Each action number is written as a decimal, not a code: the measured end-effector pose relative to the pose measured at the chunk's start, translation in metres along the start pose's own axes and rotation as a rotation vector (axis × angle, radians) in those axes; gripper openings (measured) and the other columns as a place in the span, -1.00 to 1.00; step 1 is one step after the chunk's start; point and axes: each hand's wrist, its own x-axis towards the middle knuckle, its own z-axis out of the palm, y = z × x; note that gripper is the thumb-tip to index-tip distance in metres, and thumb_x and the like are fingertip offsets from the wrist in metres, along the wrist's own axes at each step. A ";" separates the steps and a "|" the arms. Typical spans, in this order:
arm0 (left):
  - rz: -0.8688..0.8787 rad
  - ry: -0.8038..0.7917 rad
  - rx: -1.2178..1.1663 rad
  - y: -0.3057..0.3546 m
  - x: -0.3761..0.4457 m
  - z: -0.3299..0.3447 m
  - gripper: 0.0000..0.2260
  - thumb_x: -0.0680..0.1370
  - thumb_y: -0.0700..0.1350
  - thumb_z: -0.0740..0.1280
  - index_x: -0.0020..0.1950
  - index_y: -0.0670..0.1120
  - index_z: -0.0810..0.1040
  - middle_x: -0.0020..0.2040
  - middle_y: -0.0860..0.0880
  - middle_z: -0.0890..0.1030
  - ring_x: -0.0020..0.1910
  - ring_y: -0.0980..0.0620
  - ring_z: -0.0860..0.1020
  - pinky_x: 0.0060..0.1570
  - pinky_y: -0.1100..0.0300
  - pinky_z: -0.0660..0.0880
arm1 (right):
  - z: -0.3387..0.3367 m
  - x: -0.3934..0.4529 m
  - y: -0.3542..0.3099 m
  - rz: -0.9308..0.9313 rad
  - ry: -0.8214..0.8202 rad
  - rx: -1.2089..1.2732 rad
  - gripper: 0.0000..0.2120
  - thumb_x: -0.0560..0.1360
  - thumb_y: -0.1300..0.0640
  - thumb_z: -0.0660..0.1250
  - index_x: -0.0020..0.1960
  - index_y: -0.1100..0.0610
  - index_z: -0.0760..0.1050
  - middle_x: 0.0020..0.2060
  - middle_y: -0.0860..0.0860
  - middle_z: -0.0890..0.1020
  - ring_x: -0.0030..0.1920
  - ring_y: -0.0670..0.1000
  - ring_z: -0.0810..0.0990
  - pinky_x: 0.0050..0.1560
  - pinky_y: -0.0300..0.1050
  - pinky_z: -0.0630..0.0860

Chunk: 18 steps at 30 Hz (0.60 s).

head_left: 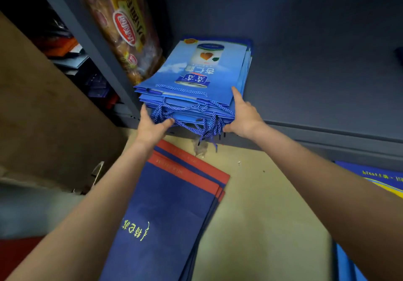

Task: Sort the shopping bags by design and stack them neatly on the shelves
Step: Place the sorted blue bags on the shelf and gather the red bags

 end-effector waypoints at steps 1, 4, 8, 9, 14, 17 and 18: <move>-0.007 -0.002 -0.027 -0.001 -0.001 0.003 -0.02 0.16 0.03 0.52 0.49 -0.05 0.12 0.33 -0.02 0.48 0.27 -0.05 0.49 0.27 -0.17 0.40 | -0.002 0.004 -0.001 -0.011 0.009 0.002 0.01 0.40 0.26 0.46 0.55 -0.04 -0.19 0.38 0.19 0.30 0.31 0.19 0.39 0.12 -0.08 0.37; -0.035 0.055 -0.103 0.001 -0.003 0.005 -0.18 0.35 -0.23 0.48 0.50 -0.09 0.12 0.33 -0.05 0.47 0.28 -0.03 0.48 0.34 -0.06 0.36 | -0.009 0.017 -0.010 -0.028 0.015 0.014 -0.04 0.45 0.28 0.40 0.55 -0.01 -0.21 0.35 0.17 0.38 0.25 0.18 0.44 0.02 -0.15 0.35; -0.012 0.070 -0.029 -0.008 -0.015 -0.019 -0.34 0.50 -0.32 0.34 0.51 -0.10 0.10 0.33 0.01 0.42 0.25 0.01 0.47 0.36 0.05 0.33 | -0.002 0.022 -0.007 0.007 -0.104 0.102 0.02 0.42 0.33 0.41 0.53 -0.06 -0.25 0.46 0.13 0.26 0.30 0.19 0.43 0.24 0.00 0.41; -0.012 0.075 0.028 -0.013 -0.022 -0.027 -0.33 0.51 -0.30 0.34 0.53 -0.10 0.07 0.36 -0.04 0.41 0.24 -0.01 0.47 0.33 0.04 0.33 | 0.003 0.015 -0.001 0.001 -0.096 0.157 0.06 0.38 0.33 0.45 0.54 -0.07 -0.23 0.46 0.12 0.26 0.30 0.19 0.44 0.27 0.07 0.41; -0.062 -0.007 0.535 -0.065 -0.093 -0.051 -0.20 0.46 0.02 0.42 0.55 -0.10 0.02 0.49 -0.13 0.24 0.46 -0.12 0.21 0.41 0.04 0.15 | 0.060 -0.072 0.048 0.164 0.290 0.472 -0.22 0.36 0.17 0.51 0.45 0.14 0.18 0.30 0.15 0.38 0.31 0.13 0.39 0.35 0.02 0.32; -0.176 -0.051 0.972 -0.085 -0.120 -0.048 -0.16 0.45 0.25 0.34 0.55 0.01 -0.05 0.55 -0.07 0.03 0.51 -0.12 -0.01 0.42 -0.08 -0.02 | 0.119 -0.116 0.059 0.375 0.035 0.519 0.03 0.26 -0.04 0.56 0.52 0.12 0.03 0.42 0.14 0.25 0.44 0.13 0.23 0.44 0.00 0.17; -0.212 -0.040 0.999 -0.087 -0.121 -0.051 -0.16 0.44 0.28 0.32 0.55 0.02 -0.05 0.55 -0.06 0.00 0.51 -0.12 -0.05 0.42 -0.12 -0.04 | 0.135 -0.118 0.056 0.372 0.011 0.507 0.10 0.17 -0.14 0.56 0.52 0.09 0.04 0.43 0.15 0.26 0.44 0.15 0.22 0.44 0.07 0.18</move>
